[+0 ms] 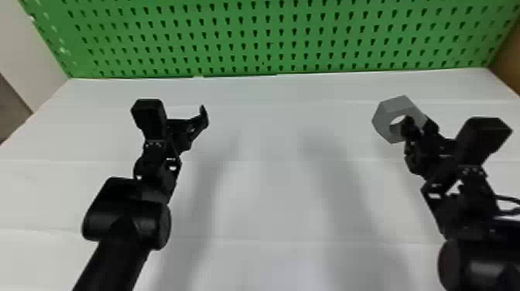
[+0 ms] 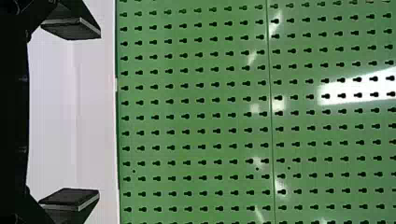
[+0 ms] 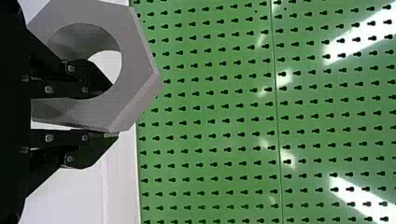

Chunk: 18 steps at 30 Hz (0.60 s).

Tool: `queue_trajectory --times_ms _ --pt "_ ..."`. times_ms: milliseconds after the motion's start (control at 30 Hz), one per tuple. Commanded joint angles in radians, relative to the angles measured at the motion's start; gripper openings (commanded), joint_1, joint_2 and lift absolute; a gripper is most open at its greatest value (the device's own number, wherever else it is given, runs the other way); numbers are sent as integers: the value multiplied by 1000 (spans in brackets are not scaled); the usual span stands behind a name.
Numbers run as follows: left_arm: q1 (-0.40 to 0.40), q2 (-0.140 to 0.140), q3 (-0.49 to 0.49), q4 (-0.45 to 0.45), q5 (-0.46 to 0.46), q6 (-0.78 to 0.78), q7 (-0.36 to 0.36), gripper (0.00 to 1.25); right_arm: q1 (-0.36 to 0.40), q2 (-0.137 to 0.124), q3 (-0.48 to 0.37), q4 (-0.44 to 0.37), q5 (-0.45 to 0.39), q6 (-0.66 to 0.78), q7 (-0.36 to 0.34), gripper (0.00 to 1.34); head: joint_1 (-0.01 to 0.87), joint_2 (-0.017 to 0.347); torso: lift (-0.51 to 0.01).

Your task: Pick up the hex nut

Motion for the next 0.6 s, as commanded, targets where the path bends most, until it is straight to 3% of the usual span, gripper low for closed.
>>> queue_trajectory --times_ms 0,567 --pt "0 0 -1 0 -1 0 0 1160 0 4 0 0 1 1 0 295 785 149 -86" --pt "1 0 -6 0 -1 0 0 1160 -2 4 0 0 5 4 0 295 785 149 -86"
